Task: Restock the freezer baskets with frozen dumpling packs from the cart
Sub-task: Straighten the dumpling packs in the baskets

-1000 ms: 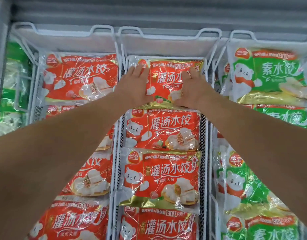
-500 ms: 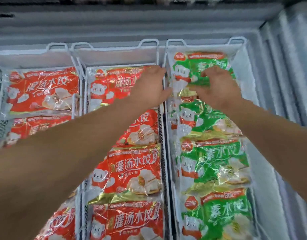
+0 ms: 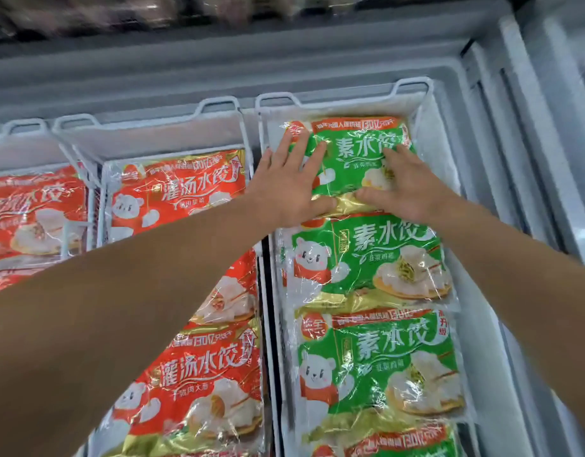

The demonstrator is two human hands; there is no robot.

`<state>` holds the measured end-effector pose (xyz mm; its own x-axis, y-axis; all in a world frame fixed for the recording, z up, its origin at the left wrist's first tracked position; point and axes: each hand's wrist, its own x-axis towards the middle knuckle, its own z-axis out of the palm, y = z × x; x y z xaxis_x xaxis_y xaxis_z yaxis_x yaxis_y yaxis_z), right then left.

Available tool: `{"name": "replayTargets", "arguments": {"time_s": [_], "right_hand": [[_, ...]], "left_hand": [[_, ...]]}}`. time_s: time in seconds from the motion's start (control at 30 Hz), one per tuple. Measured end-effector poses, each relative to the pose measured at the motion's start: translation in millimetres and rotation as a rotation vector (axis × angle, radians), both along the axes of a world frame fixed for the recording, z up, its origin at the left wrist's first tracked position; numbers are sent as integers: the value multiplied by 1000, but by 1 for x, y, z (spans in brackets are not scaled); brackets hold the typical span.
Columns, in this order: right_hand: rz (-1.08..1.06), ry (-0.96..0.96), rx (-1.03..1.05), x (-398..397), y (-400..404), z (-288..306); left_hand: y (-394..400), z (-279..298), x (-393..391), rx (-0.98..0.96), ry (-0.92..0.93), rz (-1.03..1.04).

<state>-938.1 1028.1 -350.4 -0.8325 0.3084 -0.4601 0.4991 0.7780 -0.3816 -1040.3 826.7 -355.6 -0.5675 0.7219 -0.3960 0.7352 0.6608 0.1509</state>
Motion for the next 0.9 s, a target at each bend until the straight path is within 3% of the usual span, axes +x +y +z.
{"name": "replayTargets", "arguments": {"time_s": [0.73, 0.83, 0.9], "right_hand": [[66, -84, 166, -4, 9, -10], [-19, 92, 111, 22, -4, 2], [-84, 303, 128, 57, -26, 11]], "left_hand": [[6, -17, -1, -42, 46, -4], [3, -7, 7, 0, 59, 32], [-2, 6, 33, 244, 81, 34]]}}
